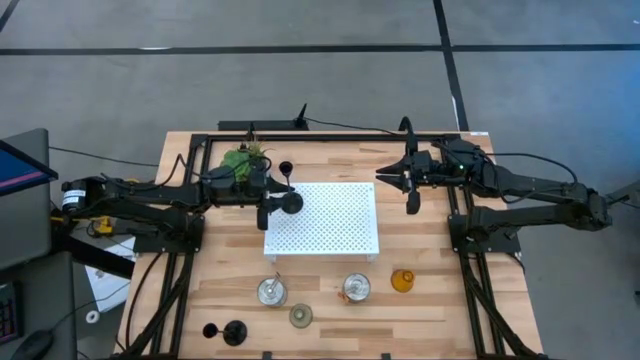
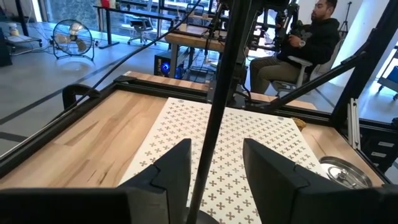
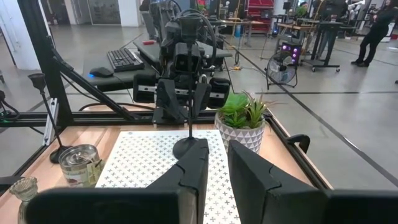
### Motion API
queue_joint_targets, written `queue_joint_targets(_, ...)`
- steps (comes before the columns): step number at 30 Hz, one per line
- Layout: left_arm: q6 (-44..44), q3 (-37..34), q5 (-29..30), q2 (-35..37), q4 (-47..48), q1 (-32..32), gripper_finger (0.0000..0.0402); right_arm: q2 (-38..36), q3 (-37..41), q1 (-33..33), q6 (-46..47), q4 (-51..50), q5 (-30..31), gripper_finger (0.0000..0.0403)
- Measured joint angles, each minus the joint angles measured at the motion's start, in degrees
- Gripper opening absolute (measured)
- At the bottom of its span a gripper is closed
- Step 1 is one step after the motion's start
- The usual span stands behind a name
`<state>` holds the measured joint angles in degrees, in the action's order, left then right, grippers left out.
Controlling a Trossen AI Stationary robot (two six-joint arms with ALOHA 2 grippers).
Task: Pick & Place candle stick holders
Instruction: Align the black candle holder with the black candle holder on the shelf
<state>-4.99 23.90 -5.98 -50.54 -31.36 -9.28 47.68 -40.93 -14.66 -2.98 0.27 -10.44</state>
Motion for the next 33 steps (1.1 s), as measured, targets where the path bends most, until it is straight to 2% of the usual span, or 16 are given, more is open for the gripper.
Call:
queue_joint_targets(5,0.22,0.00,0.43,0.02,-0.48,0.00,0.0144,0.00,0.00,0.00,0.02,0.02,0.00,0.0053)
queue_joint_targets(12,3.32,0.00,6.02,0.02,-0.60,-0.02,0.0173,0.00,0.00,0.00,0.02,0.02,0.00,0.0053)
queue_joint_targets(16,3.67,0.00,5.90,0.02,-0.60,-0.02,0.0203,0.00,-0.02,0.00,0.02,-0.29,0.00,0.0053)
queue_joint_targets(20,4.28,0.00,1.74,0.91,-0.42,-0.02,0.0221,0.00,-0.02,0.00,0.01,-1.71,0.00,0.0053)
queue_joint_targets(25,8.67,0.04,1.05,5.28,3.20,-0.18,0.0217,0.00,-0.02,0.00,0.05,-3.55,0.00,0.0053)
queue_joint_targets(33,8.63,0.04,1.03,14.41,15.42,0.00,0.0205,0.00,-0.02,0.07,0.49,-4.52,0.00,0.0053)
